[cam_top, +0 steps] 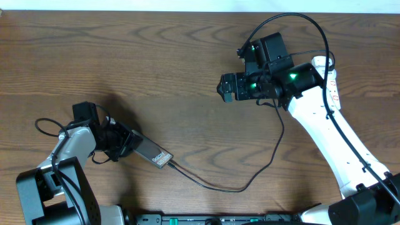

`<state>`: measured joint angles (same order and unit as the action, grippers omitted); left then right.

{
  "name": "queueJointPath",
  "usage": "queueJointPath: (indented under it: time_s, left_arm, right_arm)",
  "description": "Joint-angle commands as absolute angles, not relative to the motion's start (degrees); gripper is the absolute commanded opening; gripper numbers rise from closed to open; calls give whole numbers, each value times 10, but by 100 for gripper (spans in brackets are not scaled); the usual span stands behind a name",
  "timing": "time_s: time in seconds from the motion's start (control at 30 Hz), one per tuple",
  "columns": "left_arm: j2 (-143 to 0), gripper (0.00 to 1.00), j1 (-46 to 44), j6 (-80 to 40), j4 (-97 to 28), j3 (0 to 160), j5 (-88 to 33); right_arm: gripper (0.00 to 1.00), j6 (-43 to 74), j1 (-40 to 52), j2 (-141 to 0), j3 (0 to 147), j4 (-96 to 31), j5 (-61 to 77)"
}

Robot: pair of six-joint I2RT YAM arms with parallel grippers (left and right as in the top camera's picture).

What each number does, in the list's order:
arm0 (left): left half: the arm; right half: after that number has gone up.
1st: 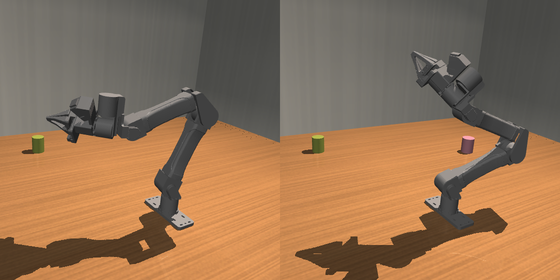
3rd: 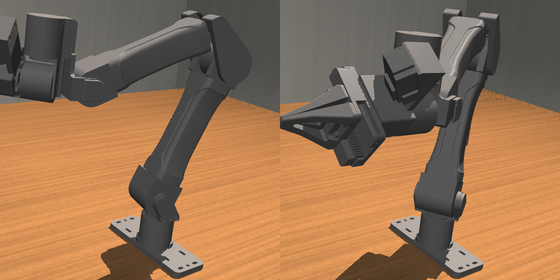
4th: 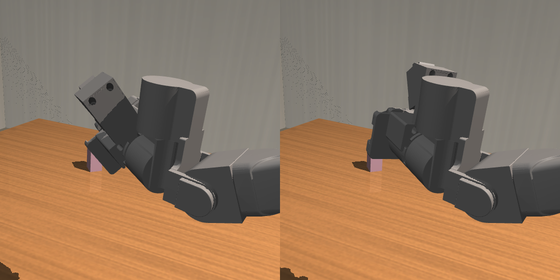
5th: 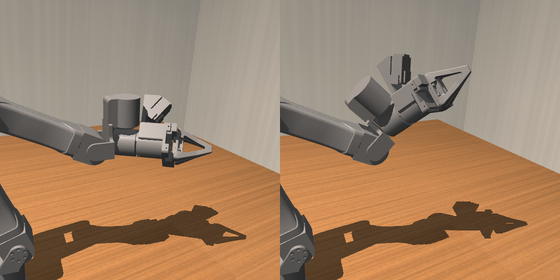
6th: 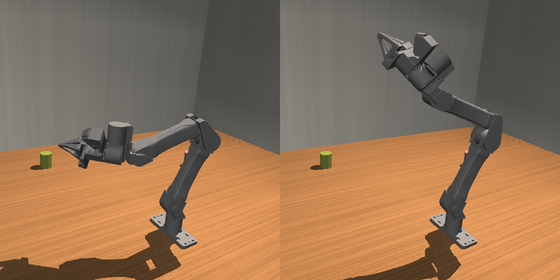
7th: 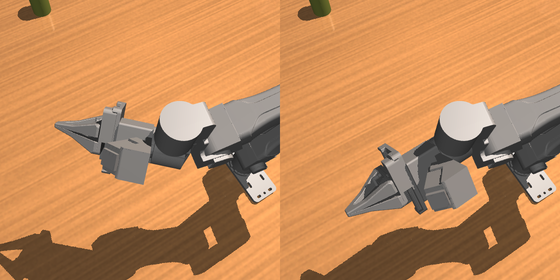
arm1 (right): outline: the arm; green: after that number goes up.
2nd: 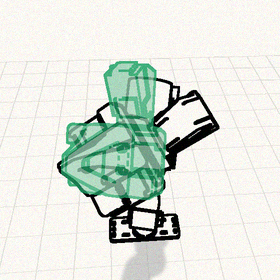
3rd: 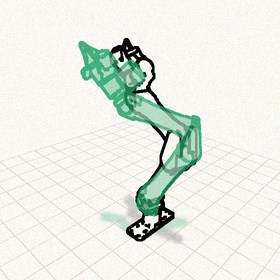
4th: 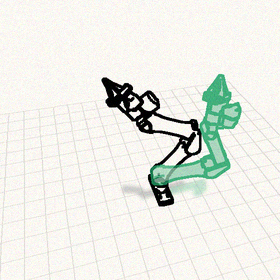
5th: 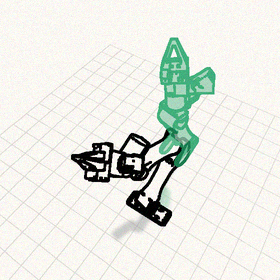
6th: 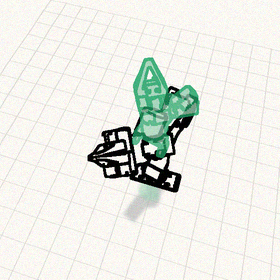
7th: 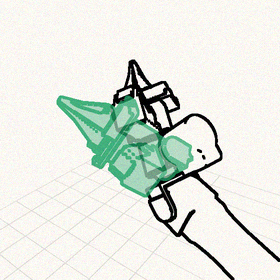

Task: Plug charger to phone and switch on socket
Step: 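Lower the phone onto the table with the left gripper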

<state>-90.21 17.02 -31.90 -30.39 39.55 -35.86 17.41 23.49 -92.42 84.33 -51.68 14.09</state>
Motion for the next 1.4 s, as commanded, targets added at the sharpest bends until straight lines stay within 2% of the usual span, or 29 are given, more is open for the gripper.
queueJointPath:
  time_s: [0.0,0.07,0.17,0.57,0.67,0.9,1.07,1.2,1.37]
  left_arm:
    - [-899,29,169,-320,-315,399,-364]
    - [-899,33,169,-320,-317,399,-364]
    - [-899,52,169,-317,-323,399,-363]
    - [-899,54,169,-312,-330,399,-363]
    - [-898,73,169,-294,-332,399,-364]
    - [-877,85,169,-278,-332,416,-369]
    - [-794,91,169,-239,-344,438,-371]
    - [-705,91,169,-223,-355,443,-370]
    - [-593,92,169,-223,-367,443,-370]
  right_arm:
    - [99,175,233,-914,855,-519,136]
    - [99,175,233,-914,855,-519,136]
    - [99,175,233,-914,855,-521,134]
    - [99,169,233,-914,855,-522,123]
    - [99,169,233,-914,855,-522,123]
    - [99,169,231,-914,855,-533,71]
    - [99,172,215,-914,855,-538,36]
    - [99,186,185,-913,855,-538,10]
    - [99,188,108,-893,856,-536,10]
